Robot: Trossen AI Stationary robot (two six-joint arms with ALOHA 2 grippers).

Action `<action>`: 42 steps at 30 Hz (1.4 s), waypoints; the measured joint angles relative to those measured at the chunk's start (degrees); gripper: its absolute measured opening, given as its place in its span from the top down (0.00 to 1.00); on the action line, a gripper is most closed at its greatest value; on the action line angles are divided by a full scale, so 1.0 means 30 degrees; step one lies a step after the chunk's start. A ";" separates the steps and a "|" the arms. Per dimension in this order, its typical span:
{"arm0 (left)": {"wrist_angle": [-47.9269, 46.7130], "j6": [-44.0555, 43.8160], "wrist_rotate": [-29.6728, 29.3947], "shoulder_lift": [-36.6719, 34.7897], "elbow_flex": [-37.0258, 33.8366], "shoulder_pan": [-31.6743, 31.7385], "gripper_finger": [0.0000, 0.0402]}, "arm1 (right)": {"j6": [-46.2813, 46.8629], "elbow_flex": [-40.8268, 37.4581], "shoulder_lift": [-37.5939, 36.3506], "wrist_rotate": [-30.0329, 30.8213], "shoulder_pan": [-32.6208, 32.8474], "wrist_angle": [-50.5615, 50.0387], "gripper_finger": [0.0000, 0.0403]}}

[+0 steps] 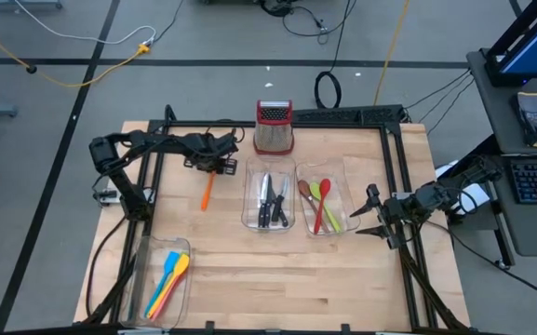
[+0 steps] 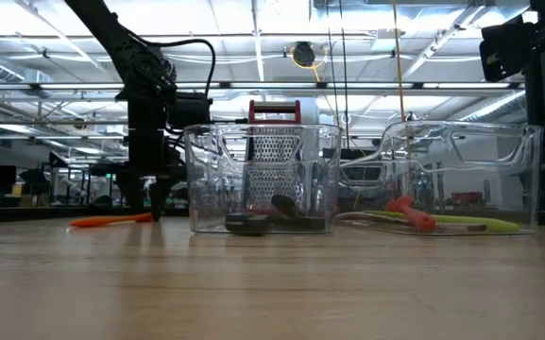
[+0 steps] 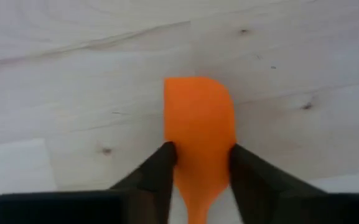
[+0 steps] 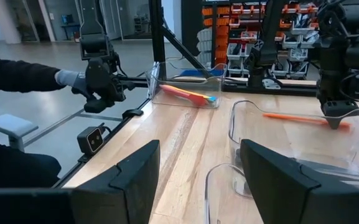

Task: Pick & Place Kitchen Items
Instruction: Put the orange spatula into the left transparent bin

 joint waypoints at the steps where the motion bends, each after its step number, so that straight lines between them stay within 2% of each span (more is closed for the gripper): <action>1: -0.0052 0.0021 -0.0217 0.0000 0.0000 -0.0066 0.71 | 0.0139 0.0000 0.0000 0.0000 0.0000 0.0005 0.47; 4: -0.0351 0.0030 -0.0809 0.0000 -0.0049 -0.0155 0.90 | 0.0271 0.0000 0.0000 -0.0015 0.0000 -0.0002 0.47; 6: -0.0421 0.0088 -0.0911 0.0000 -0.0073 -0.0210 0.97 | 0.0271 0.0000 0.0000 -0.0015 0.0000 -0.0002 0.47; 11: -0.1057 0.0414 -0.0629 -0.0216 -0.0073 -0.0242 0.97 | 0.0271 0.0000 0.0007 -0.0015 0.0000 -0.0002 0.47; 15: -0.1914 0.0374 0.0008 -0.1728 -0.0311 -0.0385 0.98 | 0.0258 0.0000 0.0007 -0.0015 0.0000 -0.0002 0.47; 20: -0.3058 -0.0283 0.1155 -0.5534 -0.0381 -0.0891 0.98 | 0.0060 0.0000 0.0011 0.0008 0.0000 -0.0006 0.47; 29: -0.2066 -0.1199 -0.0200 -1.3520 -0.0295 -0.2552 0.98 | -0.0102 0.0000 0.0113 0.0000 0.0000 -0.0009 0.47; 35: -0.1861 -0.3049 -0.0202 -1.7424 -0.0291 -0.5674 0.98 | 0.0097 0.0007 0.0153 0.0008 0.0000 0.0004 0.47; 42: -0.1791 -0.6102 -0.0596 -1.8666 -0.0284 -1.0364 0.98 | 0.0221 0.0007 0.0160 0.0021 0.0000 -0.0031 0.47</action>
